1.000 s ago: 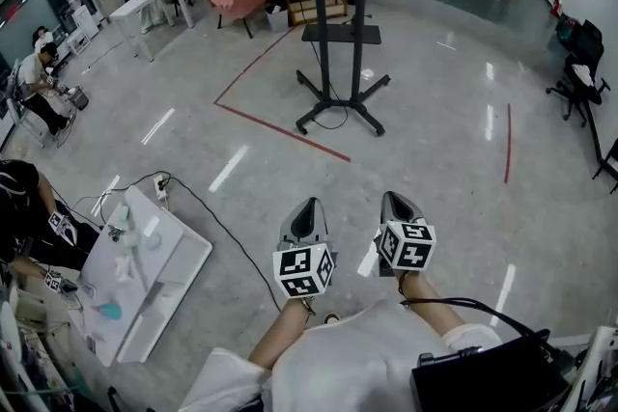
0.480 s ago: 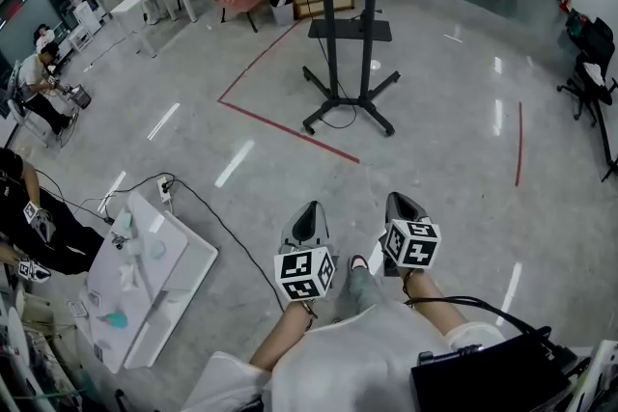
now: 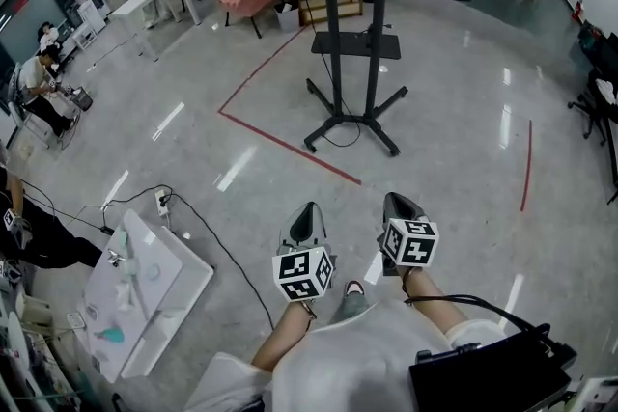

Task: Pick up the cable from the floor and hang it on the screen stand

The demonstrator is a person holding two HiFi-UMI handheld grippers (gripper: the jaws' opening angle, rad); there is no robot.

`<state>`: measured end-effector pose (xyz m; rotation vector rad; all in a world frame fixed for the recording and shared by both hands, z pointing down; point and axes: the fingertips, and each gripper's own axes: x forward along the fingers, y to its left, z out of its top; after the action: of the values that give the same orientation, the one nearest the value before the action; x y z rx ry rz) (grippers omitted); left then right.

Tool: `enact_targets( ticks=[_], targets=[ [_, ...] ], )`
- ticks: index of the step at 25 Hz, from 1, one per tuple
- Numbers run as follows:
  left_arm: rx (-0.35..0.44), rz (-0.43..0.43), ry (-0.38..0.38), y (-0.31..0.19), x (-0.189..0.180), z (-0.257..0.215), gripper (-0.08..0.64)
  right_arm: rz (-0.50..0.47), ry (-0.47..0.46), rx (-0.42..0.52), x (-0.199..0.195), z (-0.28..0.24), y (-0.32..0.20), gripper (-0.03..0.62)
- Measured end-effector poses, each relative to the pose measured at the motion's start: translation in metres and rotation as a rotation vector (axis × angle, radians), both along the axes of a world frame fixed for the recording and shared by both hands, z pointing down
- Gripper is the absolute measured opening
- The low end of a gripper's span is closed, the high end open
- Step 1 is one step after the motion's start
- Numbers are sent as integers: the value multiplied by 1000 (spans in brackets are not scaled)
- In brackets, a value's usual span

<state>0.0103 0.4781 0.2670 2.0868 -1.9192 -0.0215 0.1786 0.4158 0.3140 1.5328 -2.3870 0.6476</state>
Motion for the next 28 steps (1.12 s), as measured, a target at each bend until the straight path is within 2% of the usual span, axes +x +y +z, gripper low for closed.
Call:
enact_targets(
  ticks=[6, 16, 25, 28],
  targets=[
    [-3, 12, -4, -83, 19, 3, 2, 5, -2, -13, 18, 5, -83, 18],
    [-19, 39, -14, -149, 31, 1, 2, 22, -16, -39, 34, 9, -147, 18],
    [-26, 36, -25, -187, 9, -1, 2, 27, -5, -75, 25, 20, -177, 18],
    [-28, 34, -24, -230, -4, 14, 2, 35, 1, -86, 18, 36, -218, 18]
  ],
)
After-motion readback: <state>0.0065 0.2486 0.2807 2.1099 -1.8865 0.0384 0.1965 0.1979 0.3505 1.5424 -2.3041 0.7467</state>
